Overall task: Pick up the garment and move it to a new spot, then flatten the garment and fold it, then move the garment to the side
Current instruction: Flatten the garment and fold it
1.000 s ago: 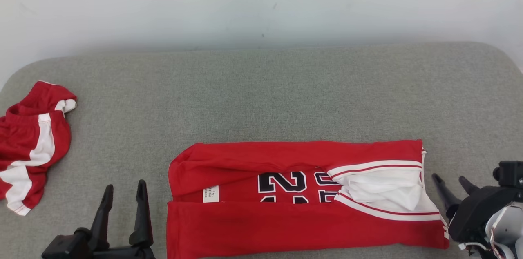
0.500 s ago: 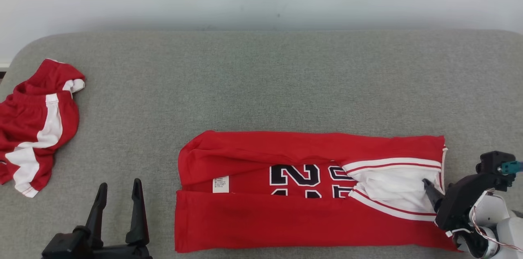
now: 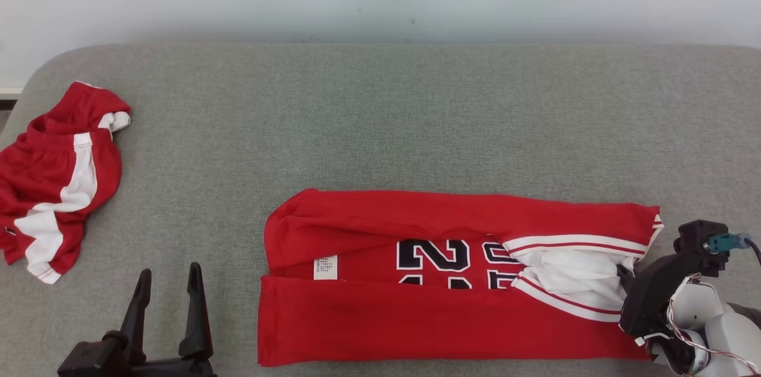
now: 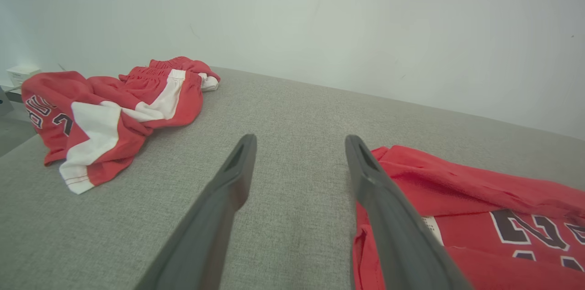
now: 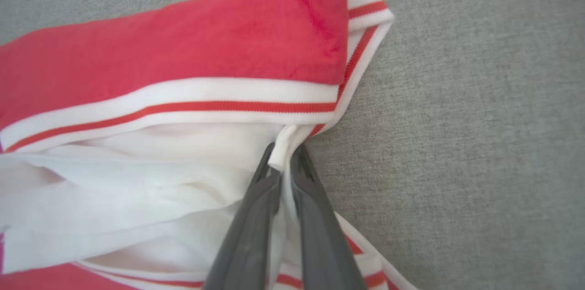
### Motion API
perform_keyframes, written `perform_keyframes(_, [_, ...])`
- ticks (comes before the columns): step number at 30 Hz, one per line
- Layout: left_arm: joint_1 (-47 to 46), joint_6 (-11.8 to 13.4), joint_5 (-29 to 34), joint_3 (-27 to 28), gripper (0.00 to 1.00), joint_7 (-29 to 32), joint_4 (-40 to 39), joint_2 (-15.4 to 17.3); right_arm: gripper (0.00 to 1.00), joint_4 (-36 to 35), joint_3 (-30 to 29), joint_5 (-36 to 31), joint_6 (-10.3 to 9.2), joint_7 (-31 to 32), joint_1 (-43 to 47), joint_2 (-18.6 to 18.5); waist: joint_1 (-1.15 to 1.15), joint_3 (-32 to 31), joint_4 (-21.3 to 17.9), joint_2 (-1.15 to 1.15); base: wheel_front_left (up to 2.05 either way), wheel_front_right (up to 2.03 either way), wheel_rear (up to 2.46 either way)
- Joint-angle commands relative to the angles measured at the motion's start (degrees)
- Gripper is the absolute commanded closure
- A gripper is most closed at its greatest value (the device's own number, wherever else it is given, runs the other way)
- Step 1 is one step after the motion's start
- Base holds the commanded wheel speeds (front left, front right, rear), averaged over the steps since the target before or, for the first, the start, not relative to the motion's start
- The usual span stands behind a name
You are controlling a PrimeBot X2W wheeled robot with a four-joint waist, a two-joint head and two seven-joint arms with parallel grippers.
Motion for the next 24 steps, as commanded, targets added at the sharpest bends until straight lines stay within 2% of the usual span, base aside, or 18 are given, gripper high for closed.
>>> perform_keyframes(1, [0.3,-0.1,0.4,0.2,0.00,0.0,-0.1,-0.1,1.00,0.9,-0.2,-1.1,-0.20,-0.5,0.4,-1.3,0.00,-0.4,-0.5,0.00,0.00,0.00,0.00])
perform_keyframes(9, [1.2,0.0,0.2,0.3,0.00,0.0,-0.5,0.0,1.00,0.3,-3.1,-3.9,-0.19,-1.6,-0.5,-5.4,0.00,-2.0,-2.0,0.00,0.00,0.00,0.00])
perform_keyframes(16, [2.0,0.4,-0.3,-0.6,0.00,0.0,-0.2,0.0,1.00,-1.5,-9.0,-12.7,-0.17,-1.7,1.6,-10.3,0.00,-3.8,-2.7,0.00,0.00,0.00,0.00])
perform_keyframes(19, [2.8,0.5,-0.4,-0.8,0.00,0.0,0.0,0.0,1.00,-4.2,-10.9,-16.1,-0.16,-0.9,2.8,-9.3,0.00,-4.9,-2.8,0.00,0.00,0.00,0.00])
perform_keyframes(24, [4.0,0.6,-0.8,-0.1,0.00,0.0,-0.3,-0.1,1.00,-9.6,-5.3,-15.1,-0.16,1.4,4.2,-6.6,0.00,-6.2,-3.5,0.00,0.00,0.00,0.00])
